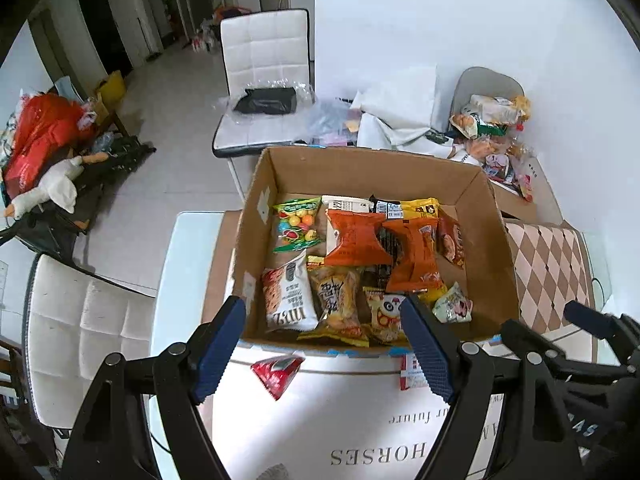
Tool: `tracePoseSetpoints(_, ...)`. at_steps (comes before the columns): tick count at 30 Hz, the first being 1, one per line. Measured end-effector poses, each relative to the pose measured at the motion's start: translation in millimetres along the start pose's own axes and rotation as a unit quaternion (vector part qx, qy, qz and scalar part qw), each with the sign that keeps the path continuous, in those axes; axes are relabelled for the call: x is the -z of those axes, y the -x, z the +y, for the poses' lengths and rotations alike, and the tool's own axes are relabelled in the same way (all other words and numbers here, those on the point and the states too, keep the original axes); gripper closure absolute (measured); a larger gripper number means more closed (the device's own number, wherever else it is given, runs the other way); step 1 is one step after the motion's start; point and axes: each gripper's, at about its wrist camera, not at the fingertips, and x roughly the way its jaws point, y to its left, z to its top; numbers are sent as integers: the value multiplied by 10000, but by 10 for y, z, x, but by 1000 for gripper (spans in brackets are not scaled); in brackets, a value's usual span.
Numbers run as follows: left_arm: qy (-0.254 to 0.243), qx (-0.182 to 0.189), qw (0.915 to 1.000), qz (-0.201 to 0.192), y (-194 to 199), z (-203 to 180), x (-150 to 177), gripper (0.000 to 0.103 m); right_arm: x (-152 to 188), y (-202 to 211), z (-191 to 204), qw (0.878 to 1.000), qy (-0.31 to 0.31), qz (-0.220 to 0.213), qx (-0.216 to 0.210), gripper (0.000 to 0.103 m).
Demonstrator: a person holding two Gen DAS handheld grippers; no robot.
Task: Organize snacks
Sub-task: 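Move both tools back over the table toward the red packets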
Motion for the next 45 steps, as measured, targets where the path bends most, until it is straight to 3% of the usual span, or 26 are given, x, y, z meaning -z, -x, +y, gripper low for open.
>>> tracePoseSetpoints(7, 220, -12, 9998, 20, 82, 47, 280, 24, 287, 140, -155, 9991, -308, 22, -277, 11)
tracePoseSetpoints(15, 618, -124, 9957, 678, -485, 155, 782, 24, 755, -609, -852, 9860, -1465, 502, -617, 11)
tracePoseSetpoints(22, 763, -614, 9915, 856, -995, 243, 1164, 24, 955, -1540, -1277, 9723, -2046, 661, -921, 45)
tracePoseSetpoints(25, 824, -666, 9894, 997, -1147, 307, 1280, 24, 1026, -1769, -1317, 9730, -2010, 578, -973, 46)
tracePoseSetpoints(28, 829, -733, 9886, 1025, -1209, 361, 1354, 24, 1079, -1818, -1225, 9797, -1686, 381, -1018, 47)
tracePoseSetpoints(31, 857, -728, 9880, 1059, -1245, 398, 1413, 24, 1175, -1835, -1064, 9815, -1456, 493, -1145, 47)
tracePoseSetpoints(37, 966, -679, 9869, 1099, -1211, 486, 1494, 24, 1596, -1725, -421, 9721, -620, 1271, -1872, 47)
tracePoseSetpoints(38, 981, -697, 9869, 1072, -1176, 519, 1506, 24, 1628, -1680, -318, 9744, -383, 1298, -1797, 46)
tracePoseSetpoints(40, 1012, -749, 9867, 1028, -1146, 592, 1526, 24, 1620, -1585, -92, 9833, 329, 1152, -1370, 21)
tracePoseSetpoints(41, 1034, -788, 9864, 1009, -1137, 631, 1538, 24, 1590, -1560, 13, 9860, 696, 1030, -1116, 16)
tracePoseSetpoints(43, 1106, -850, 9849, 1024, -1166, 736, 1561, 24, 1502, -1601, 234, 9830, 1485, 877, -633, 15)
tracePoseSetpoints(45, 1201, -881, 9828, 1095, -1199, 827, 1585, 24, 1420, -1743, 394, 9736, 2025, 986, -358, 15)
